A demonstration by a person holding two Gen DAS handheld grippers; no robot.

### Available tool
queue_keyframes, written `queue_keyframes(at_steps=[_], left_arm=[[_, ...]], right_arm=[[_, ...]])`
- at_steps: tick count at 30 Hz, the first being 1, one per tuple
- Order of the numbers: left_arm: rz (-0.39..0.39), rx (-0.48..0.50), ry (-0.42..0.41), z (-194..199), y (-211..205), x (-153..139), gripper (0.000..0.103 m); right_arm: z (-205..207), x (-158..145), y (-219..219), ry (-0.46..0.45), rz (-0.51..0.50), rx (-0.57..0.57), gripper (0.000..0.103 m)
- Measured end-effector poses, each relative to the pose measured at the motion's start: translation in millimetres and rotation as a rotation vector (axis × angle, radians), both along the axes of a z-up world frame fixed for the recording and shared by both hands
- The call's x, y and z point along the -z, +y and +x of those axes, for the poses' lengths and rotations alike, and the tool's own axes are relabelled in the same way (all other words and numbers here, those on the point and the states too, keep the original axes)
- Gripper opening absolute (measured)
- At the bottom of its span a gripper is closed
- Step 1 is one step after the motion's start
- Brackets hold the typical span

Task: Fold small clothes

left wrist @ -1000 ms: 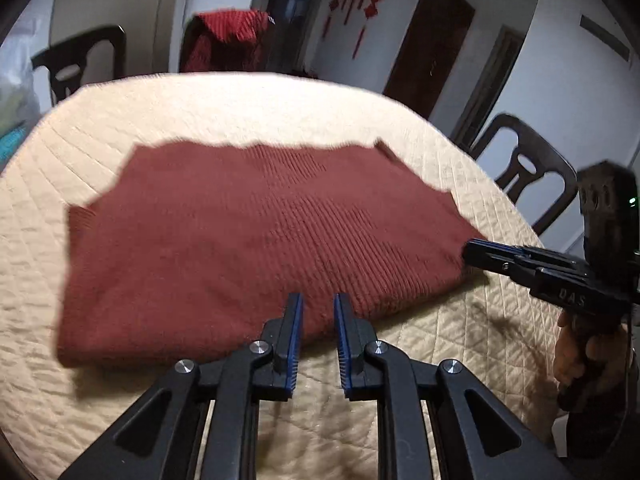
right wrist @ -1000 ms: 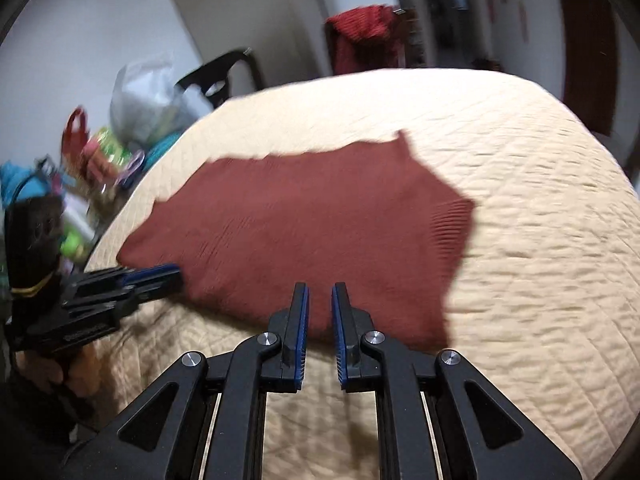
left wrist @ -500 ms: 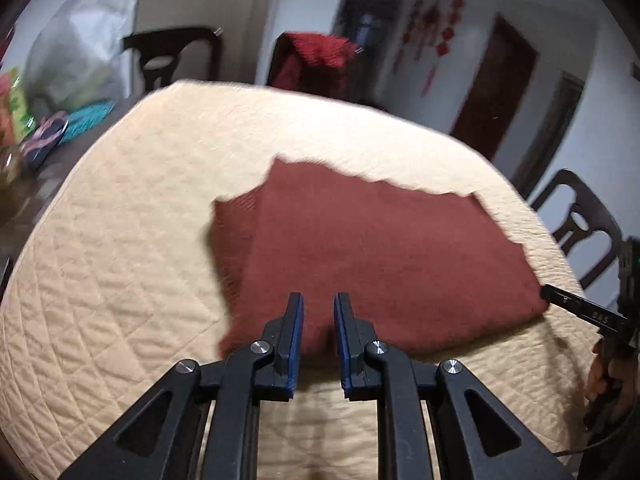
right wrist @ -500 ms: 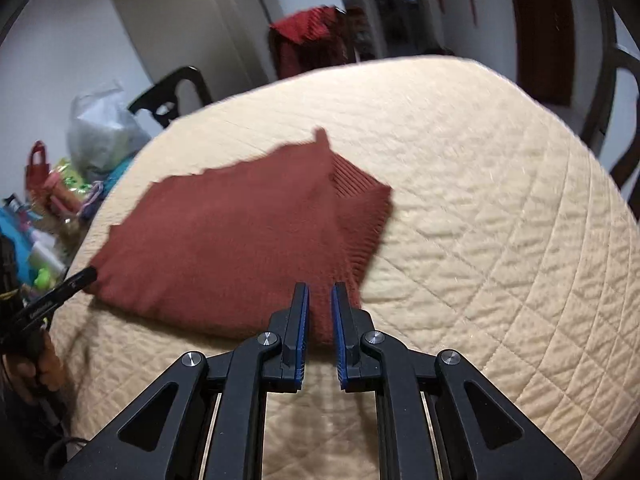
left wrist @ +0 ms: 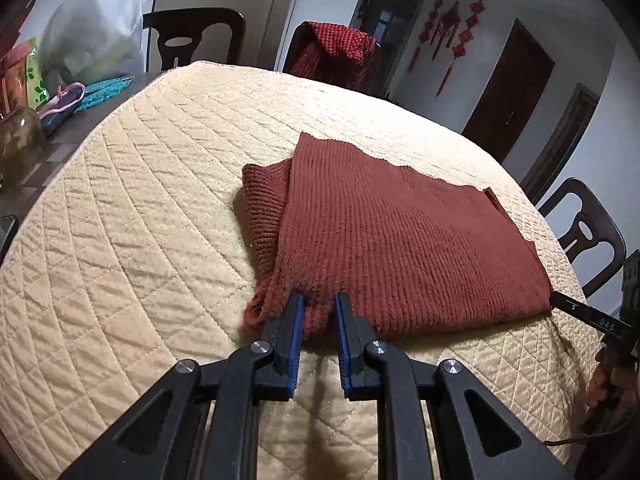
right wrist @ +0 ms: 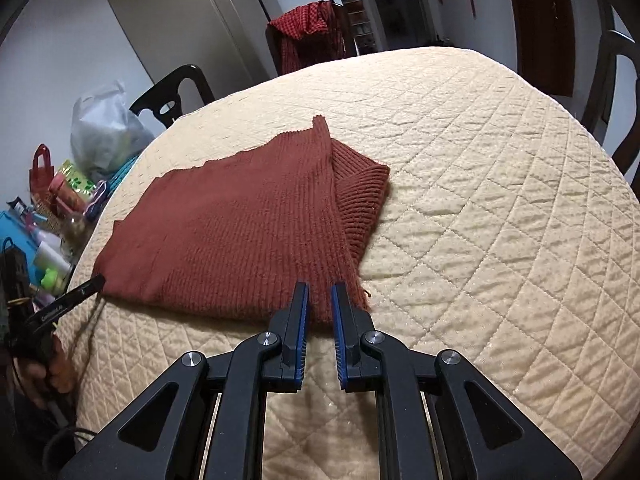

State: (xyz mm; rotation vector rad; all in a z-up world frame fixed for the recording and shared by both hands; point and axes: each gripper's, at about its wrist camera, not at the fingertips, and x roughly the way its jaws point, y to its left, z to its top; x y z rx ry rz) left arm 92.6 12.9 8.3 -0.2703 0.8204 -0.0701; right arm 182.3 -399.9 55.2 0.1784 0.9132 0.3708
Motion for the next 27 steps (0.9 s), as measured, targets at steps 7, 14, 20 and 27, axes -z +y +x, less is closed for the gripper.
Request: queue_keyframes(at_steps=[7, 14, 20, 27], left_arm=[[0.067, -0.015, 0.007, -11.8, -12.4, -8.2, 0.028], [0.086, -0.02, -0.001, -24.2, -16.4, -12.5, 0.033], [0.076, -0.028, 0.015, -28.1, -16.7, -8.5, 0.039], [0.016, -0.029, 0.044, -29.5, -12.8, 3.8, 0.044]], right_arm=[[-14.2, -6.3, -2.2, -0.013, 0.016, -0.007, 0.021], [-27.5, -6.2, -3.2, -0.003, 0.049, -0.012, 0.027], [-33.3, -0.8, -7.4, 0.032, 0.105, -0.016, 0.031], [-32.0, 13.2, -6.0, 0.089, 0.163, -0.018, 0.044]])
